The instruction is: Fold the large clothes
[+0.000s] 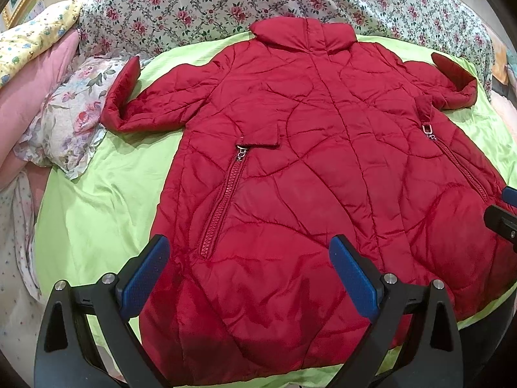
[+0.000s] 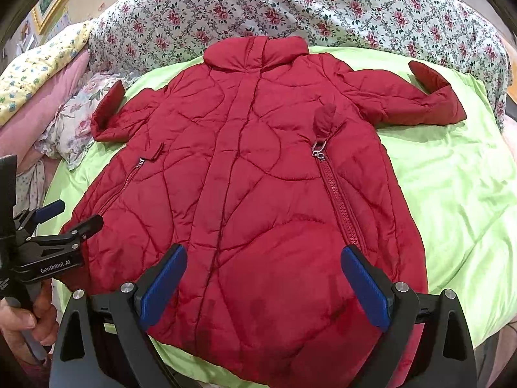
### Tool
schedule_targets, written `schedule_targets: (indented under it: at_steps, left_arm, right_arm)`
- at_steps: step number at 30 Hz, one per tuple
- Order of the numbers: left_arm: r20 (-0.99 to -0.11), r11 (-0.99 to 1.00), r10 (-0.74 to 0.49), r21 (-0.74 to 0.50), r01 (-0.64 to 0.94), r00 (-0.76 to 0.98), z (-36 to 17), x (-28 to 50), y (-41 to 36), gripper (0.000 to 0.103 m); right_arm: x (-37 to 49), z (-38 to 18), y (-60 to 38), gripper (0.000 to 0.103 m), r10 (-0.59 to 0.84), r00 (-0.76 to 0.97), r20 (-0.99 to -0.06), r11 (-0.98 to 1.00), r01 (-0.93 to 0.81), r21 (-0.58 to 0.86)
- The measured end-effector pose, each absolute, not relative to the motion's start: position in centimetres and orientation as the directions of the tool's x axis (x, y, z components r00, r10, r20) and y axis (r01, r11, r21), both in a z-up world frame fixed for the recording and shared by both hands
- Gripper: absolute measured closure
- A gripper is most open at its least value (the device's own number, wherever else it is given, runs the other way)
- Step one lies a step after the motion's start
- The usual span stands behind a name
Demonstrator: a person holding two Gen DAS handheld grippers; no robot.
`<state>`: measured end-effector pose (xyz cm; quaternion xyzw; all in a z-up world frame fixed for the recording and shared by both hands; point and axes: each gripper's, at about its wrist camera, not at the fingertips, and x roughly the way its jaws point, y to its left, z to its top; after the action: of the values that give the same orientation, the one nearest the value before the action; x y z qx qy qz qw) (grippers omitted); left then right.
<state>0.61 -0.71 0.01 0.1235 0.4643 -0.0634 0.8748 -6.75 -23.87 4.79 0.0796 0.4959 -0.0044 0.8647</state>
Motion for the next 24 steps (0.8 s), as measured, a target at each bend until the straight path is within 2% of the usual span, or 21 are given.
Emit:
schedule_targets:
  at_steps: [9,24]
  left_arm:
    - [-0.85,0.953,0.048,0.197,0.231,0.524,-0.5,1.3,-1.0,0.003]
    - [-0.837,0.967,-0.028,0.116,0.228,0.546,-0.6,3.0,-0.5,0.003]
  right_arm:
    - [-6.5,4.8,-24.0,0.006,0.064,0.537,-0.841,0.988,0.083,0.127]
    - [-5.2,5.9,-27.6,0.006,0.036,0.577,-0.816,0.979,0.143,0.144]
